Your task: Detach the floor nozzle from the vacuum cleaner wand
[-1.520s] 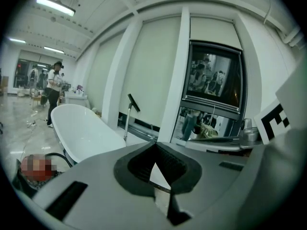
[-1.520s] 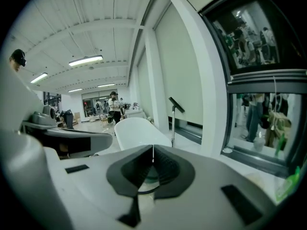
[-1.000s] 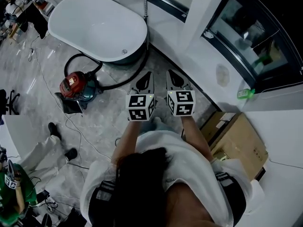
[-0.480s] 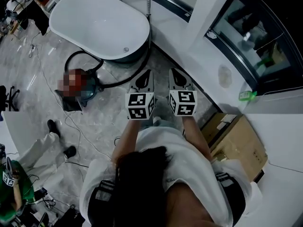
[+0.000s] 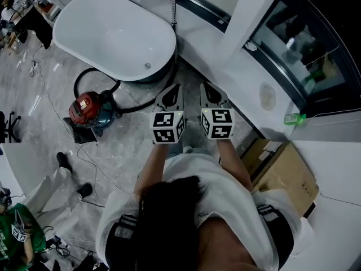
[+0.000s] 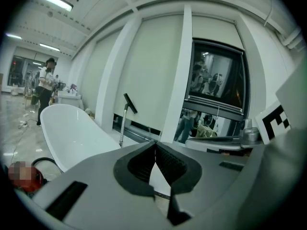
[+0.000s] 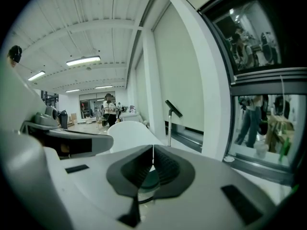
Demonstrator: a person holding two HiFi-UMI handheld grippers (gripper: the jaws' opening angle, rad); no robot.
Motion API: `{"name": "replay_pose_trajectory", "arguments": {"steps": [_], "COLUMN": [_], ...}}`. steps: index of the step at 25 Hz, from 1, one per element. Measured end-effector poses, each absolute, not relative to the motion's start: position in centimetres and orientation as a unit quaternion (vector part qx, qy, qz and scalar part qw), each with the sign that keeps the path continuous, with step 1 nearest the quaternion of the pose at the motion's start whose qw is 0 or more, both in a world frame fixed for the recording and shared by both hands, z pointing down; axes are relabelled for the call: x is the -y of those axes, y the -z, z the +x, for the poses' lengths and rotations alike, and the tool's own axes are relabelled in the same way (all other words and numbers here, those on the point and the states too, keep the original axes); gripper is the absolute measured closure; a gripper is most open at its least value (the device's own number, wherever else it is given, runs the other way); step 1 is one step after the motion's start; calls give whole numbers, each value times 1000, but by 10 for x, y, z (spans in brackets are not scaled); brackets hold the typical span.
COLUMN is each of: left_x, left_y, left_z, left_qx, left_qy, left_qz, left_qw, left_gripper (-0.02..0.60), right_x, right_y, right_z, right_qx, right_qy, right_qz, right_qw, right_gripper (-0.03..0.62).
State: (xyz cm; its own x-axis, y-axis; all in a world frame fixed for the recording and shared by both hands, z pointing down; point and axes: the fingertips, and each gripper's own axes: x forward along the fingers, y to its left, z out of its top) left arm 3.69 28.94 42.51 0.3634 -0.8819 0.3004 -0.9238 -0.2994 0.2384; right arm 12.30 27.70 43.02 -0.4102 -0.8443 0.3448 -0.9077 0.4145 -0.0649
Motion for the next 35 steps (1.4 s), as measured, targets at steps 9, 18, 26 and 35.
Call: {"name": "replay_pose_trajectory", "arguments": {"steps": [9,18,26,35], "left_x": [-215,-144,-91,-54], "left_y": [-431,-425,-420,-421], "left_z": [8,-28,-50,-68], "left_qx": [560,549,535,523], "left_qy": [-58,-53,-47,-38], "left_qz": [803,811,821,828], "left_qw": [194,195,195,198], "left_gripper": [577,577,577,577], "right_x": [-209,-138,-96,-65], "right_y": [-437,-436,-431,-428], "right_z": [90,55,28,17], "right_qx": [835,831,825,813], "right_qy": [-127,-130,-126,-133], "right_qz": [517,519,529,549], "right_qw": [137,149,153,142], "right_gripper": [579,579,579,579]}}
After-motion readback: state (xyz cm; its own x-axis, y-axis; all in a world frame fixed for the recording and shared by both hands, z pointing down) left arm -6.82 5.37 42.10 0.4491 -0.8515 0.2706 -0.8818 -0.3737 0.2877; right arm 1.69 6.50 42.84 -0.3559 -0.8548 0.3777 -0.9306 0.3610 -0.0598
